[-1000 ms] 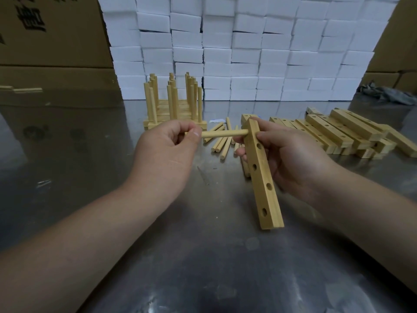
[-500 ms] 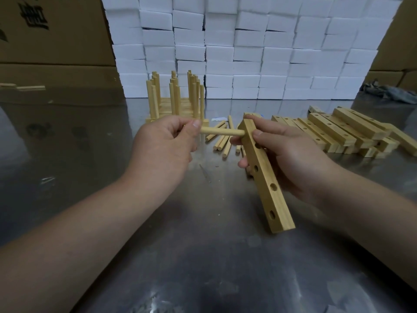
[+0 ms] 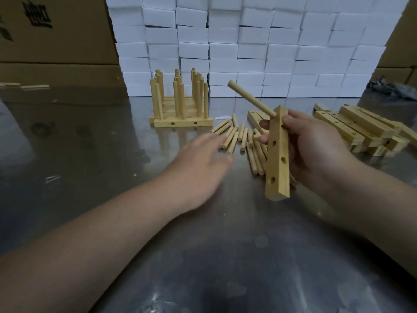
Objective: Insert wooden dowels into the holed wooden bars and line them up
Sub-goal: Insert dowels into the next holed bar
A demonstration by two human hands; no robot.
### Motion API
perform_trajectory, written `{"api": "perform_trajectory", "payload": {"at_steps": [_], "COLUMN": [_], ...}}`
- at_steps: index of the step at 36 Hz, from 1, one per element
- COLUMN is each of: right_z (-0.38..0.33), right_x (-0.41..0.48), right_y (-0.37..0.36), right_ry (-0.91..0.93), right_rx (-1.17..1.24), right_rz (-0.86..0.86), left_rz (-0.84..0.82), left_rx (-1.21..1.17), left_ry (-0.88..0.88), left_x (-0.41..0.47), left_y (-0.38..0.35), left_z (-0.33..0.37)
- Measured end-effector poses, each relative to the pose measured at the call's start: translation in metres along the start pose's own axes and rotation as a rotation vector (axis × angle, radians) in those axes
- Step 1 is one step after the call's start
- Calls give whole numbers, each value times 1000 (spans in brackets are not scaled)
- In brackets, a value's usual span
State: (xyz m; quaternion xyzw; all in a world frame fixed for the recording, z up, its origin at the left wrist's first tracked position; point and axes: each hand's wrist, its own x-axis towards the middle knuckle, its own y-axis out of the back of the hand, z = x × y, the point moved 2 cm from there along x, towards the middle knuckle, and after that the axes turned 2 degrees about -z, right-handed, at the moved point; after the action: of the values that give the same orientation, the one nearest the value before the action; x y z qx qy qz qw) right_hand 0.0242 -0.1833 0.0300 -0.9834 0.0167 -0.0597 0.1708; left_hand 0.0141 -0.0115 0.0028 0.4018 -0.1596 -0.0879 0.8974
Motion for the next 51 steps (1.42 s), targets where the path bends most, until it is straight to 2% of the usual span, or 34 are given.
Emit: {"api": "perform_trajectory", "payload": {"at_steps": [3, 6, 12, 25, 38, 45, 51], "right_z": [3, 8, 11, 12, 12, 3, -2], "right_x": [2, 2, 1, -4, -1, 3, 11], "right_y": [-2, -4, -7, -13, -9, 2, 12], "right_ry": [0, 0, -9, -15, -42, -16, 4], "right_rx": [7, -15, -60, -98, -69, -50, -53], "right_rz": [8, -9, -6, -10, -2, 71, 185], "left_rz": [-230, -303, -272, -255, -130, 188, 213], "left_rx": [378, 464, 485, 626, 615, 528, 476], "left_ry": [-96, -64, 5, 28, 60, 80, 164], "left_x": [0, 1, 4, 11, 22, 19, 20], "left_y": [-15, -16, -17, -24, -26, -11, -1], "left_z": [4, 4, 4, 3, 9, 11, 6]}}
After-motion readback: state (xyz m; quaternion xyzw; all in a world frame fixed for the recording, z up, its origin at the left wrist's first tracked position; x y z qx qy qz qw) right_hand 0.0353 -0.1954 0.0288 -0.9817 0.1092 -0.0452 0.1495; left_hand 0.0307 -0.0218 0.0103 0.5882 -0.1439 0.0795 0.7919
